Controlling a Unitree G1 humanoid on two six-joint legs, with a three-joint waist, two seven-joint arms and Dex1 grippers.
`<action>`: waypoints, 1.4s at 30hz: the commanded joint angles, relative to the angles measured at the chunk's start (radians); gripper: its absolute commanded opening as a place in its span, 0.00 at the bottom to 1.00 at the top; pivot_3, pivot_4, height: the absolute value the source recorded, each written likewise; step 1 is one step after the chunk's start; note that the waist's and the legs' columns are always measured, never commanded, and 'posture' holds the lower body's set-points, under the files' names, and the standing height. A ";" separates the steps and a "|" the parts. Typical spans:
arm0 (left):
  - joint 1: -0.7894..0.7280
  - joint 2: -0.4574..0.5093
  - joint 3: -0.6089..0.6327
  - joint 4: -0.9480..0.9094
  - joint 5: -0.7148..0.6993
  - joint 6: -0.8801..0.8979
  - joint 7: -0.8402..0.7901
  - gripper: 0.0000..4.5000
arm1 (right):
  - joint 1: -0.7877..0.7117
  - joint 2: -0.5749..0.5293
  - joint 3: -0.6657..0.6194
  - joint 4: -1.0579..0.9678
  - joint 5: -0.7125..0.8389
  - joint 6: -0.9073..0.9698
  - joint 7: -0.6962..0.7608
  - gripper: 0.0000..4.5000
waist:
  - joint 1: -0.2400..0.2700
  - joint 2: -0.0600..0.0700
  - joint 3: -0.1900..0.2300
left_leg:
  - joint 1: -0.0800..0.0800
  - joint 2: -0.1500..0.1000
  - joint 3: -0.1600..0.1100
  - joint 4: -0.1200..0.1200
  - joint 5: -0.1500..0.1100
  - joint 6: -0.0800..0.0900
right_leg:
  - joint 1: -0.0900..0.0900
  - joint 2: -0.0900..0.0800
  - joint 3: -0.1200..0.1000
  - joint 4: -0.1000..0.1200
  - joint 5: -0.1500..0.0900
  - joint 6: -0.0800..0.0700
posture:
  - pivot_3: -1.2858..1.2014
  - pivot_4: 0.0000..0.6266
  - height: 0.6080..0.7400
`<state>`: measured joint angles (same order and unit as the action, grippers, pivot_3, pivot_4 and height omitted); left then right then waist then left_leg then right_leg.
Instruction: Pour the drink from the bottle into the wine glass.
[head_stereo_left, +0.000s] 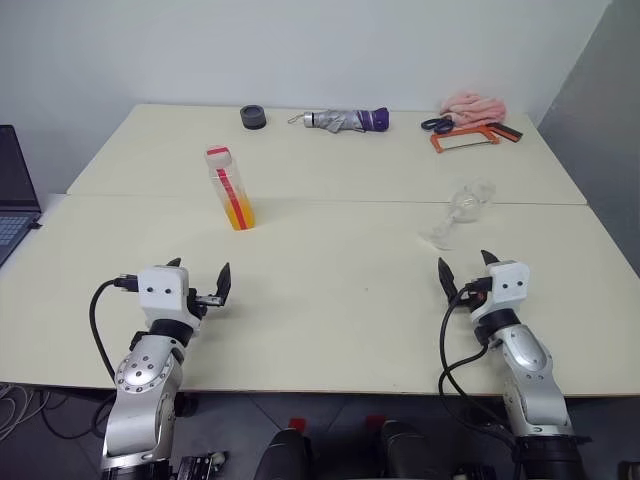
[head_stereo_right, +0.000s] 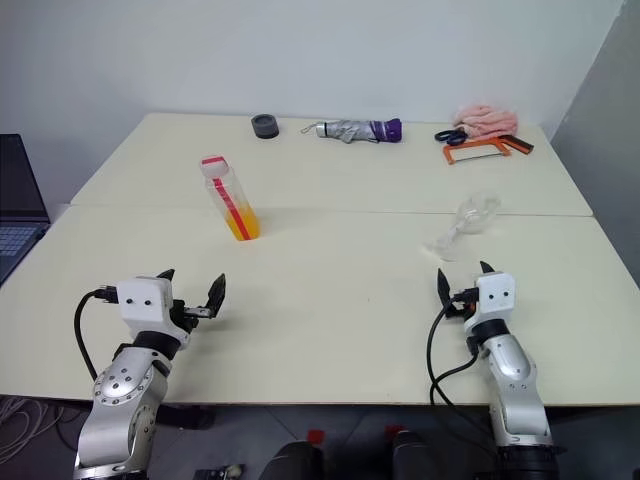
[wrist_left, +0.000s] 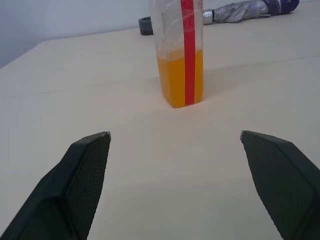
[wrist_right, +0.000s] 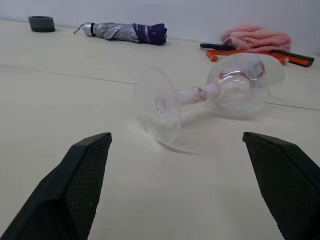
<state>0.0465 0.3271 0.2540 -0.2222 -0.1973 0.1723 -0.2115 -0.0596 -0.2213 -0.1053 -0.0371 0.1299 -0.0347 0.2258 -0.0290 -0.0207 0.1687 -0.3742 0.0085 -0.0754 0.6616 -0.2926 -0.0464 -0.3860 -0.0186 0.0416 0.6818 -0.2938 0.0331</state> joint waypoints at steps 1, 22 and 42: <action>0.002 0.008 0.014 -0.044 0.005 -0.022 -0.003 0.99 | -0.014 -0.007 -0.019 -0.016 0.004 -0.025 -0.001 1.00 | 0.000 0.000 0.000 | 0.000 0.000 0.000 0.000 0.000 0.000 | 0.000 0.000 0.000 0.000 0.000 0.000 | 0.52 0.24 1.00; 0.000 0.001 0.011 -0.022 0.056 -0.090 0.027 0.99 | -0.022 -0.029 0.007 -0.019 0.019 -0.017 0.072 1.00 | 0.000 0.000 0.000 | 0.000 0.000 0.000 0.000 0.000 0.000 | 0.000 0.000 0.000 0.000 0.000 0.000 | 0.52 0.24 1.00; -0.361 -0.061 -0.048 0.224 0.129 0.004 0.168 0.99 | -0.212 -0.214 0.178 -0.287 0.273 0.356 0.487 1.00 | 0.002 0.000 0.000 | -0.003 -0.002 -0.002 0.001 0.000 0.000 | -0.001 0.000 -0.002 -0.001 0.000 0.000 | 0.52 0.24 1.00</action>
<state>-0.2825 0.2675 0.2125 -0.0021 -0.0845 0.1755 -0.0546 -0.2536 -0.4282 0.0818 -0.2925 0.3861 0.3196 0.7024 -0.0269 -0.0208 0.1688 -0.3781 0.0063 -0.0781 0.6631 -0.2925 -0.0465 -0.3874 -0.0190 0.0389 0.6810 -0.2936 0.0332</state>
